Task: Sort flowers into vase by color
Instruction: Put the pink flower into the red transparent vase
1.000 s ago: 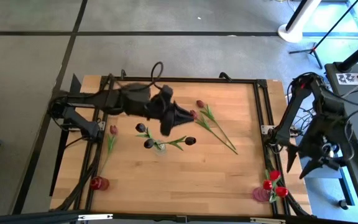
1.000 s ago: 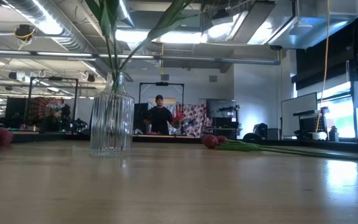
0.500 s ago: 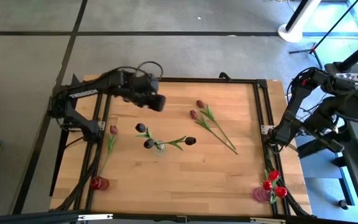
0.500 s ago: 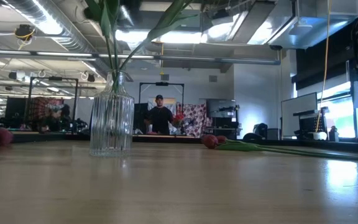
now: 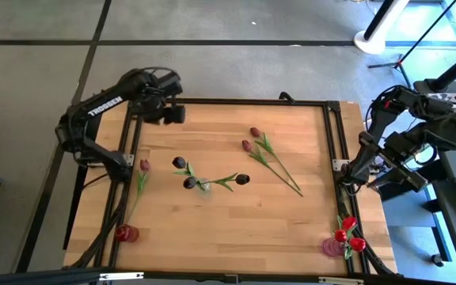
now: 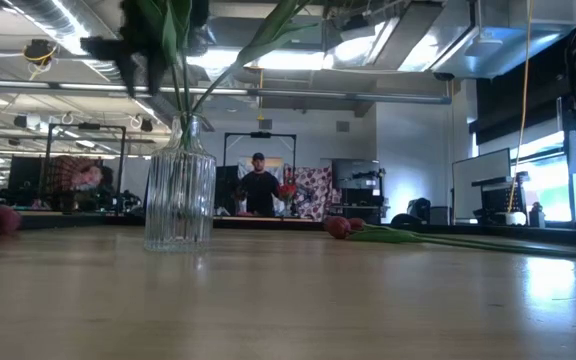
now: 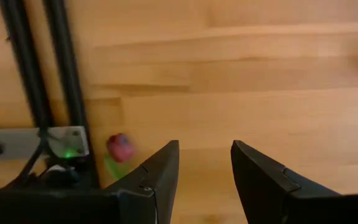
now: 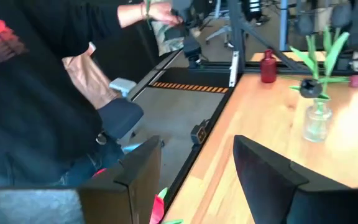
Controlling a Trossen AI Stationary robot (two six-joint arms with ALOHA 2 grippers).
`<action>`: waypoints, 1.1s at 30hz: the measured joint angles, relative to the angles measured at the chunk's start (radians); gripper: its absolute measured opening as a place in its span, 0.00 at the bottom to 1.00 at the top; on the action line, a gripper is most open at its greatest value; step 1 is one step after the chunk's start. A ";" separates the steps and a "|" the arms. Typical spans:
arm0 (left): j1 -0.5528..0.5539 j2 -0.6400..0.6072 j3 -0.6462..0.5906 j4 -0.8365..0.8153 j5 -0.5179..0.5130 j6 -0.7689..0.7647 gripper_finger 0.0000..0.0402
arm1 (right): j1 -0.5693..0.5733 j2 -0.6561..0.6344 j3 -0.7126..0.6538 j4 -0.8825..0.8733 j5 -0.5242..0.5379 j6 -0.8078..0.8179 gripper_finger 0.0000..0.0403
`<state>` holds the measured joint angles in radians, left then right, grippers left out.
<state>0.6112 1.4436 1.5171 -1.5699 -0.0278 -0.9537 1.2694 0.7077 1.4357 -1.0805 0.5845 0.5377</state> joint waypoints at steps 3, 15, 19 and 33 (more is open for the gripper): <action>0.028 -0.055 -0.142 -0.005 0.003 -0.012 0.35 | 0.000 0.010 0.000 0.000 0.003 0.022 0.50; -0.035 -0.164 -0.553 -0.001 0.035 -0.192 0.35 | 0.000 0.023 0.000 -0.020 0.076 0.034 0.50; -0.096 -0.163 -0.659 0.005 0.018 -0.263 0.35 | 0.000 0.023 0.000 -0.020 0.088 0.048 0.50; -0.220 -0.146 -0.800 0.234 0.068 -0.345 0.35 | 0.000 0.022 -0.001 -0.047 0.104 0.083 0.50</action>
<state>0.3912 1.2973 0.7174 -1.3357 0.0406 -1.2987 1.2697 0.7300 1.4349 -1.1274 0.6882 0.6212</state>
